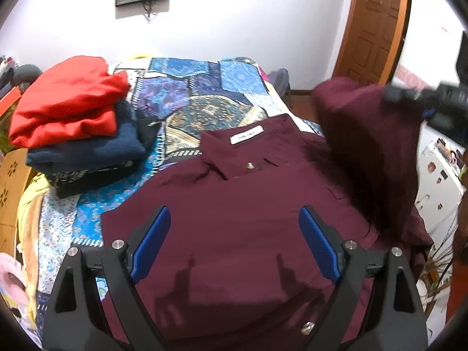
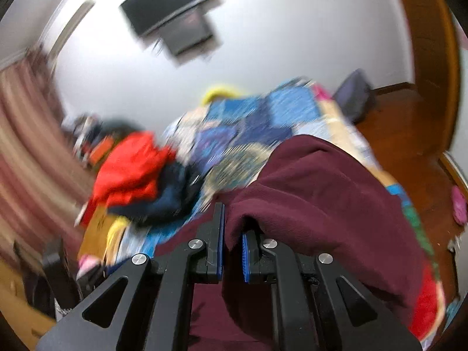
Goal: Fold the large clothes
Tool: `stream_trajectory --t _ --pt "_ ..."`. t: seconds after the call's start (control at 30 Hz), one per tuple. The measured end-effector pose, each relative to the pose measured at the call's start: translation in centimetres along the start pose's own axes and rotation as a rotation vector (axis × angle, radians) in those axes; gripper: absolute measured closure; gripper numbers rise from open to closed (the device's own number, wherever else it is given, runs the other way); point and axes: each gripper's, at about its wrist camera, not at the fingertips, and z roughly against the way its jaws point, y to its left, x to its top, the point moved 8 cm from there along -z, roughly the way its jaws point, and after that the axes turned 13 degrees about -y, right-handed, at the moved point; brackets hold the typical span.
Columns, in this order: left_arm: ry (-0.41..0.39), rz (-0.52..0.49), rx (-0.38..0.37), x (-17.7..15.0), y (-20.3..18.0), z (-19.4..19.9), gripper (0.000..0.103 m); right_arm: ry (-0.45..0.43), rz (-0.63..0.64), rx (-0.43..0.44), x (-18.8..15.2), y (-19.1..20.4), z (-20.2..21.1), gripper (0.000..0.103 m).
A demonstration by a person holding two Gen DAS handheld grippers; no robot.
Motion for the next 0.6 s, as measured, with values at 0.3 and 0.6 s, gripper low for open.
stream_trajectory --t 0.3,0.6 --pt "-0.016 0.039 0.034 -0.4 2.7 1.4 0.014 0.422 0.082 0.035 -13.3 2.9 -8.3 0.090" --pt "-0.001 0.032 0.052 -0.7 2.5 1.5 0.014 0.424 0.125 0.032 -13.2 3.1 -6.0 0.070"
